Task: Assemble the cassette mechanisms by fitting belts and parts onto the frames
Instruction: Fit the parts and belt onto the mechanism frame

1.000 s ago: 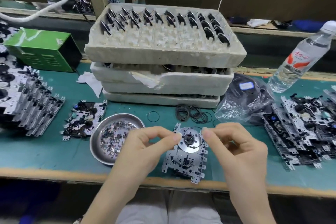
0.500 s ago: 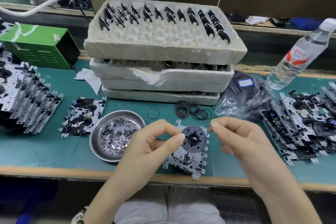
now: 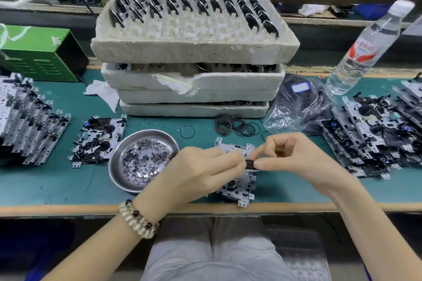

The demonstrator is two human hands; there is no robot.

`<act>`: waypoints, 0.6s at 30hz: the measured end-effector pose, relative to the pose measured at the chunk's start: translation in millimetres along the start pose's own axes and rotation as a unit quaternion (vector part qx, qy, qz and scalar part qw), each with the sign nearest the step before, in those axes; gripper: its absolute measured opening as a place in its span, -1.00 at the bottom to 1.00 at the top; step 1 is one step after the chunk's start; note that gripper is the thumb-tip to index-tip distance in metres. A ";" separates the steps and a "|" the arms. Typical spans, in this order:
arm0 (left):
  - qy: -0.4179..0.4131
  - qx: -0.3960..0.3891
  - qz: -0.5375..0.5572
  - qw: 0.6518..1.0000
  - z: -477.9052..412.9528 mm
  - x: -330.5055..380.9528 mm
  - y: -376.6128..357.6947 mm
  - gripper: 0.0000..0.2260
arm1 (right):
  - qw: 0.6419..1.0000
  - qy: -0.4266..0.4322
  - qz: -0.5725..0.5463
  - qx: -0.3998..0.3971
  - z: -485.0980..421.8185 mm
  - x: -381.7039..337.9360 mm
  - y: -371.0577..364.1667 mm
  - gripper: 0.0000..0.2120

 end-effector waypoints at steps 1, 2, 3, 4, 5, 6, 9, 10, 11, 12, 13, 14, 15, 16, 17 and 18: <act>-0.011 -0.017 -0.015 1.000 0.2 -0.1 -3.1 -0.87 | 1.000 0.004 0.004 0.005 -2.0 3.3 0.9 -0.67; -0.015 -0.032 -0.022 0.999 1.4 -0.9 -6.3 -0.90 | 1.000 0.009 0.008 0.012 -4.2 6.6 0.9 -0.65; -0.014 -0.046 -0.021 0.999 3.5 -2.4 -9.3 -0.93 | 1.000 0.015 0.011 0.018 -6.5 9.5 -0.2 -0.64; -0.010 -0.057 -0.018 0.998 6.2 -4.0 -12.1 -0.93 | 0.999 0.021 0.012 0.023 -9.0 12.3 -2.1 -0.65; -0.004 -0.068 -0.015 0.998 9.4 -5.9 -14.6 -0.93 | 0.999 0.026 0.010 0.028 -11.2 14.8 -4.0 -0.65; 0.000 -0.077 -0.014 0.997 12.6 -7.6 -16.7 -0.92 | 0.999 0.030 0.008 0.033 -13.2 17.3 -5.8 -0.65; 0.009 -0.094 -0.015 0.995 18.2 -10.0 -21.6 -0.92 | 0.998 0.038 0.010 0.042 -16.6 23.8 -7.3 -0.65; 0.010 -0.096 -0.015 0.995 19.0 -9.6 -22.8 -0.91 | 0.998 0.041 0.013 0.043 -17.1 25.3 -6.9 -0.64; 0.011 -0.097 -0.014 0.995 19.4 -9.8 -24.0 -0.91 | 0.998 0.044 0.016 0.043 -17.3 26.6 -6.3 -0.63; 0.010 -0.096 -0.014 0.995 20.2 -9.8 -24.9 -0.91 | 0.998 0.045 0.019 0.043 -17.5 27.9 -5.5 -0.63; 0.008 -0.095 -0.016 0.995 20.8 -9.7 -25.5 -0.90 | 0.998 0.045 0.021 0.045 -17.6 28.9 -4.8 -0.64; 0.006 -0.093 -0.017 0.995 21.5 -9.2 -26.1 -0.91 | 0.998 0.045 0.024 0.047 -17.7 29.5 -4.2 -0.65; 0.008 -0.093 -0.018 0.995 21.7 -9.2 -26.3 -0.90 | 0.997 0.045 0.026 0.048 -17.7 29.7 -3.8 -0.65; 0.010 -0.092 -0.020 0.996 21.6 -9.4 -26.1 -0.90 | 0.997 0.047 0.029 0.050 -17.8 29.6 -3.6 -0.65; 0.010 -0.089 -0.021 0.996 20.7 -9.4 -25.6 -0.90 | 0.997 0.050 0.032 0.051 -17.4 29.3 -3.2 -0.64; 0.011 -0.083 -0.016 0.996 19.6 -9.6 -24.4 -0.91 | 0.996 0.054 0.039 0.054 -16.4 28.5 -2.7 -0.64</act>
Point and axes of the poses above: each hand's wrist, its own z-axis away from the middle knuckle, its own y-axis out of the back of the hand, x = y × z, the point moved 8 cm from there along -z, towards the middle knuckle, and after that the axes turned 6 degrees about -y, right-handed, at the moved point
